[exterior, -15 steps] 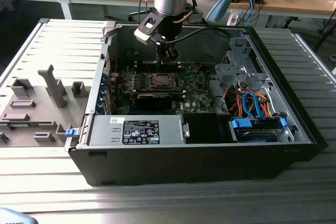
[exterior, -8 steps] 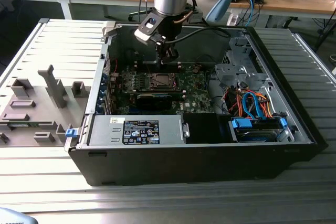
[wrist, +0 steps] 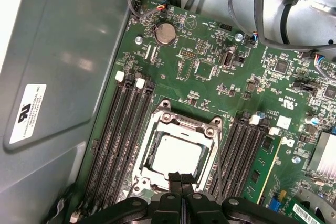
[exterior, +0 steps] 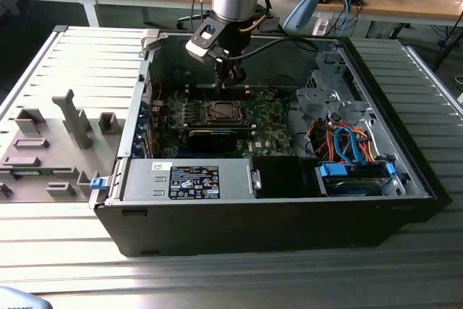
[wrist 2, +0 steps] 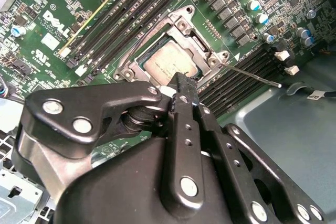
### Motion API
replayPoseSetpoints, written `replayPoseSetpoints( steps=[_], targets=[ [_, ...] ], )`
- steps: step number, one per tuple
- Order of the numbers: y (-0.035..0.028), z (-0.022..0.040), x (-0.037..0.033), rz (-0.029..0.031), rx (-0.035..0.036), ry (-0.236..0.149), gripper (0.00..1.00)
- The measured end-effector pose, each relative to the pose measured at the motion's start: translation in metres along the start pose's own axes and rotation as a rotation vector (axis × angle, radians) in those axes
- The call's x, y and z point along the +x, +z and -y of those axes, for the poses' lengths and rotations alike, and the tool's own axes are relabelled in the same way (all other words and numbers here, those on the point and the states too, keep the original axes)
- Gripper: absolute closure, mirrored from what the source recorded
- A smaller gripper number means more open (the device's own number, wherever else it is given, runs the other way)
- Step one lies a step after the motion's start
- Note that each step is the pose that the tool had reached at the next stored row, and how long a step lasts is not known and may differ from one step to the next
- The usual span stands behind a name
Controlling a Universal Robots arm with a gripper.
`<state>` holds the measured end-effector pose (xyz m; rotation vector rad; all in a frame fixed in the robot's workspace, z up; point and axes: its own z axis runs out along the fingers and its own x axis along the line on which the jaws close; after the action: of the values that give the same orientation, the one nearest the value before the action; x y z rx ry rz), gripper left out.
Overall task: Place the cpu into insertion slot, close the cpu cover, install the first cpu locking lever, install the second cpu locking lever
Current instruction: 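Install the first cpu locking lever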
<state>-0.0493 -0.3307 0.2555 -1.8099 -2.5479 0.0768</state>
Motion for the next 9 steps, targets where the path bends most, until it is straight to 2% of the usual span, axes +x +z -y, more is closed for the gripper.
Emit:
replayPoseSetpoints(
  steps=[9],
  targets=[
    [0.0000, 0.0000, 0.0000, 0.0007, -0.0002, -0.014, 0.89]
  ],
)
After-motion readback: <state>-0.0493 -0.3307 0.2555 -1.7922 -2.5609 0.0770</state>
